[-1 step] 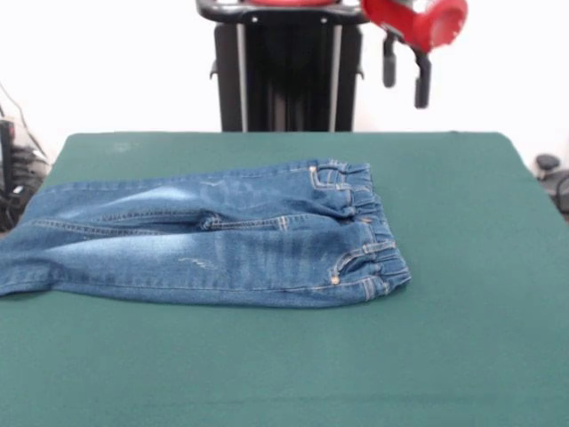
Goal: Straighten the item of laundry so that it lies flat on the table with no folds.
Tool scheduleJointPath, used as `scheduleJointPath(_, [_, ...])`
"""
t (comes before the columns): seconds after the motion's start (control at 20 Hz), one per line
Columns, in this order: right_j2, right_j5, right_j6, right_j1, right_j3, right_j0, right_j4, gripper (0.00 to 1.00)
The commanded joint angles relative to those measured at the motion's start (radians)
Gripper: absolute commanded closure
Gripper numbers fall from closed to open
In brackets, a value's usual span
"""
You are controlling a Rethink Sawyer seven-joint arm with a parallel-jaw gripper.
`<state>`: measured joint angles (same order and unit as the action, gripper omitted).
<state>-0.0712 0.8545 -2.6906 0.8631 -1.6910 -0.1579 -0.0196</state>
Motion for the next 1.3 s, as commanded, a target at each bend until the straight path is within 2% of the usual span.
scheduleJointPath(0.05, [0.027, 0.045, 0.135, 0.022, 0.167, 0.128, 0.296, 0.0])
scheduleJointPath(0.2, [0.063, -0.108, 0.074, -0.023, 0.195, 0.165, 0.421, 0.0])
scheduleJointPath(0.4, [0.057, -0.186, 0.002, -0.087, 0.207, 0.165, 0.456, 0.0])
scheduleJointPath(0.75, [0.054, -0.186, -0.015, -0.111, 0.205, 0.163, 0.446, 0.0])
scheduleJointPath(1.3, [-0.024, -0.192, 0.042, -0.132, 0.146, 0.08, 0.353, 0.0])
